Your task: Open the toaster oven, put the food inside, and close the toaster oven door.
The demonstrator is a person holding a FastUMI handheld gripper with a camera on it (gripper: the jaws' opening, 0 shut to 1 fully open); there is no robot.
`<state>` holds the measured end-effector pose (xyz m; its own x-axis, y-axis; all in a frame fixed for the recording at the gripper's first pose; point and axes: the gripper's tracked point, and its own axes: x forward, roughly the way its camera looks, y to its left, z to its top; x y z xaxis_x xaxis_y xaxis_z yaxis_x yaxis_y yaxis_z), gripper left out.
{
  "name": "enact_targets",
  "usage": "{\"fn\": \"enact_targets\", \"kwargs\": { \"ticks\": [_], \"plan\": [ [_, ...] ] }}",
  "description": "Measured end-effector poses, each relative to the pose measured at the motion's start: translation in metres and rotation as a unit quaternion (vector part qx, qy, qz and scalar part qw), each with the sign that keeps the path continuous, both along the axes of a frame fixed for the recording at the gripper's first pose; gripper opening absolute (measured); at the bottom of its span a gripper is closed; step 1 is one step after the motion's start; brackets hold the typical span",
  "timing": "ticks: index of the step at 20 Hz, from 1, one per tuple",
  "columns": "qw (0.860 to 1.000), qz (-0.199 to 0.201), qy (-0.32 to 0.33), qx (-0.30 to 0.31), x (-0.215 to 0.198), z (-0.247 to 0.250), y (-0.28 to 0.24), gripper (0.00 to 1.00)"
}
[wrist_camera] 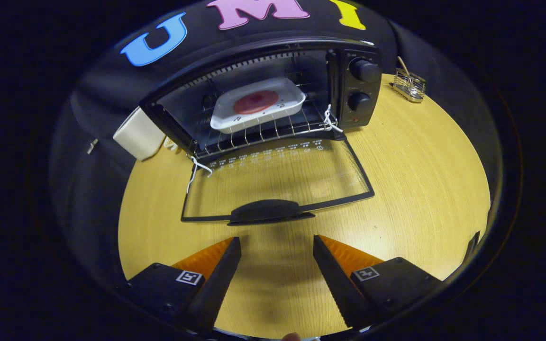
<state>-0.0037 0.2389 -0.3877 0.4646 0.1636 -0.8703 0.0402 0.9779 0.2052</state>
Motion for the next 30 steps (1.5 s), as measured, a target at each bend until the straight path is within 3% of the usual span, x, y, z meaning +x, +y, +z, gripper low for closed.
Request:
{"fn": "enact_targets", "kwargs": {
  "ticks": [4,10,13,25,30],
  "plan": [
    [0.999,0.025,-0.007,-0.037,0.007,-0.021,0.012,0.99],
    [0.995,0.035,-0.013,-0.095,0.027,-0.032,0.012,0.99],
    [0.995,0.035,-0.014,-0.096,0.030,-0.031,0.015,0.99],
    [0.991,0.032,-0.117,-0.057,0.033,0.053,0.015,0.99],
    [0.980,0.058,-0.178,-0.070,0.057,0.099,0.017,0.99]
  ]
}}
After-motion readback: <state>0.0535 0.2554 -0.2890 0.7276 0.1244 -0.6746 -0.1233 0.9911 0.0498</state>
